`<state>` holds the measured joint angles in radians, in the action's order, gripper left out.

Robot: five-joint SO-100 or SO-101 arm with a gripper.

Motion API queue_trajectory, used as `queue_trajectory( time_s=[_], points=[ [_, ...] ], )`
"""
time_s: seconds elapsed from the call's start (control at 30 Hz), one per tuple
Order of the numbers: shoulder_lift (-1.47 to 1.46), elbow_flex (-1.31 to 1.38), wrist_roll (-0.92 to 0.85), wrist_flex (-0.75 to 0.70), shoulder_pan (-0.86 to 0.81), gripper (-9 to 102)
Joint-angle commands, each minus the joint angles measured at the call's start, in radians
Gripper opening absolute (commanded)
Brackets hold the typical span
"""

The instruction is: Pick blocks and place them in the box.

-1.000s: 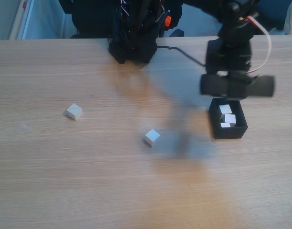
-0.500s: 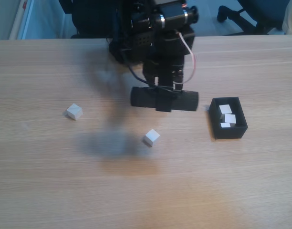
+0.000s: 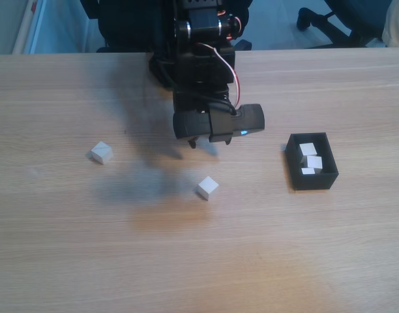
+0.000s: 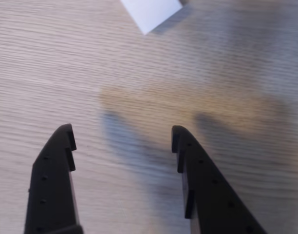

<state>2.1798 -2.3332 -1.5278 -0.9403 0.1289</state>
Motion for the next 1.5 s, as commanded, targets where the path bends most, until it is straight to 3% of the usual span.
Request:
queue_trajectory(
  time_s=[0.0,0.27,0.63,1.47],
  points=[
    [0.072,-0.061,-0.063,0.071,-0.008,22],
    [0.173,-0.282,-0.163,0.321,-0.015,22],
    [0.058,-0.301,-0.272,0.603,-0.026,22],
    [-0.278,-0.066,-0.301,0.699,-0.057,22]
  ],
)
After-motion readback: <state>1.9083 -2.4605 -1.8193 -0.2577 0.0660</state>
